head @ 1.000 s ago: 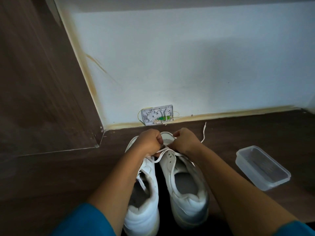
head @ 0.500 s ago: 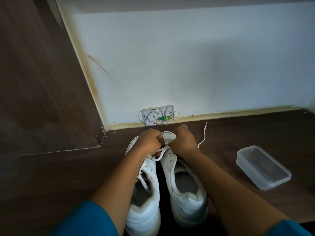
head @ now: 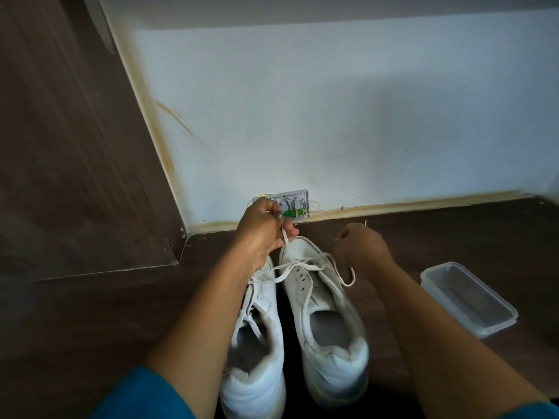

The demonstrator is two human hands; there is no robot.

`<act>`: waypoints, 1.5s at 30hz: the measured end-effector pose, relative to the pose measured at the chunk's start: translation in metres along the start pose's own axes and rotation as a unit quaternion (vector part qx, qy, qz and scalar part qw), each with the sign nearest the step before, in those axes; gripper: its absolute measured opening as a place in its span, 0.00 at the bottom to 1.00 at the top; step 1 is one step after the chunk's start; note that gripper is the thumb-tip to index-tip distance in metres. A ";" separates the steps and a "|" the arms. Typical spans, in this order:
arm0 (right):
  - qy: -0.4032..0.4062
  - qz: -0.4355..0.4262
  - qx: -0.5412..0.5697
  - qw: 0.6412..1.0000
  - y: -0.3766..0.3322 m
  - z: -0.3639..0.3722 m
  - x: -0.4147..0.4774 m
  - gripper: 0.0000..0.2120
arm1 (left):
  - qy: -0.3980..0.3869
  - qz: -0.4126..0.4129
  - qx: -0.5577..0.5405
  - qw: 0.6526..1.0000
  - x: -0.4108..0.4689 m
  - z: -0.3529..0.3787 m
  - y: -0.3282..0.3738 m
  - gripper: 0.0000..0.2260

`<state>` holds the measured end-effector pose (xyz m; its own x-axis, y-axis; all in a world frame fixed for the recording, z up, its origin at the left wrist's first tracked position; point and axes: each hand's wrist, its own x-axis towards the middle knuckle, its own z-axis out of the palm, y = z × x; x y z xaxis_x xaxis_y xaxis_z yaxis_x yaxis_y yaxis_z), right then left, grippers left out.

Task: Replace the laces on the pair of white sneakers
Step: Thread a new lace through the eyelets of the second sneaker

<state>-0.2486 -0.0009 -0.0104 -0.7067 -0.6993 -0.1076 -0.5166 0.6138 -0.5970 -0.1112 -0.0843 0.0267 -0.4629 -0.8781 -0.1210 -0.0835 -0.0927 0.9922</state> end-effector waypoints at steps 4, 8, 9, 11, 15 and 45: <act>-0.165 0.027 0.024 0.986 0.003 0.010 -0.001 0.07 | -0.012 0.013 -0.038 0.999 -0.007 0.005 0.000 0.10; -0.179 0.089 0.153 0.968 0.004 0.012 0.004 0.11 | 0.005 0.044 -0.189 0.981 -0.010 -0.001 0.025 0.12; -0.173 0.090 0.148 0.970 0.005 0.016 0.006 0.11 | 0.001 0.056 -0.229 0.972 -0.011 -0.004 0.031 0.12; -0.142 0.072 0.092 0.983 0.006 0.021 0.008 0.14 | -0.013 0.074 -0.260 0.963 -0.013 -0.008 0.036 0.11; -0.024 0.035 -0.042 0.998 0.001 0.020 0.009 0.21 | -0.016 0.051 -0.200 0.978 -0.012 -0.003 0.023 0.08; -0.041 -0.289 0.385 0.875 -0.047 -0.006 -0.024 0.08 | -0.158 0.086 0.015 0.984 -0.008 -0.010 0.004 0.14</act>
<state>-0.2108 -0.0104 0.0252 -0.3804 -0.8554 0.3517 -0.2752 -0.2583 -0.9260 -0.0990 -0.0821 0.0316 -0.7234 -0.6893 0.0402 -0.0033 0.0617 0.9981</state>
